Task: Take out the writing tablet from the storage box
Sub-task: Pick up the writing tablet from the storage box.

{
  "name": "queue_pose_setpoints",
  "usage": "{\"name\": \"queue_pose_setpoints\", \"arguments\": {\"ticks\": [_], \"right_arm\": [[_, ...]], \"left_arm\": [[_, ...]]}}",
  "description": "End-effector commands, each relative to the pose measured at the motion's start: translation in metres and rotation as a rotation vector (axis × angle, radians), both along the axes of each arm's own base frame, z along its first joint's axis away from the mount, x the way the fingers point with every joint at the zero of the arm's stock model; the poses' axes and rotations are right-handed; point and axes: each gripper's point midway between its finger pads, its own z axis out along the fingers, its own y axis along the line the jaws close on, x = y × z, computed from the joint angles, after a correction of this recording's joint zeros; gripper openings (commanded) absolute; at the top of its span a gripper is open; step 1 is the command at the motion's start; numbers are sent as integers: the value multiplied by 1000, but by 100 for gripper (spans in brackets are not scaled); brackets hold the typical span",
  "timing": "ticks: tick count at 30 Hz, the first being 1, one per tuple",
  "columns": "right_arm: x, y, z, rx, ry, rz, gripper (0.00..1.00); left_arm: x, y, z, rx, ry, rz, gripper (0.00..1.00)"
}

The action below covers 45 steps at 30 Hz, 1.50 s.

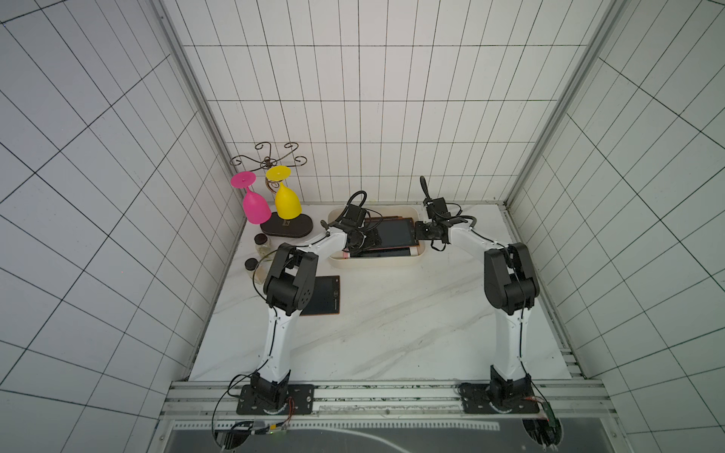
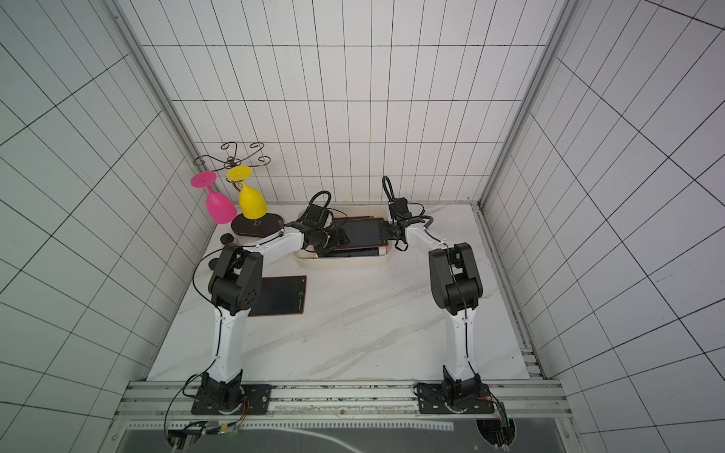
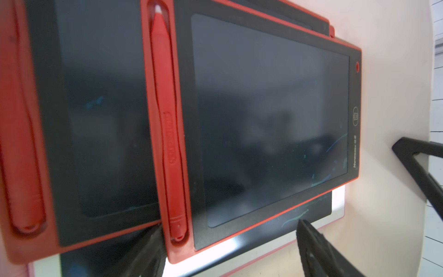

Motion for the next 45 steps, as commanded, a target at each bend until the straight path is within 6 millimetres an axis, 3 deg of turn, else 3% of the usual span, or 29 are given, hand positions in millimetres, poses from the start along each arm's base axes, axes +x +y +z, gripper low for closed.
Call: {"name": "queue_pose_setpoints", "arguments": {"ticks": [1,7,13,26,36,45], "right_arm": [[-3,19,11,56,-38,64,0],[-3,20,12,61,-42,70,0],[-3,21,13,67,-44,75,0],[-4,19,13,58,-48,72,0],[-3,18,13,53,-49,69,0],[-2,14,10,48,-47,53,0]], "left_arm": [[11,-23,39,-147,-104,-21,83],[10,-26,70,-242,-137,-22,83],[9,-20,85,-309,-152,-2,83],[29,-3,82,-299,-160,28,80],[39,0,67,-283,-140,32,60],[38,5,60,-267,-130,36,33]]}}
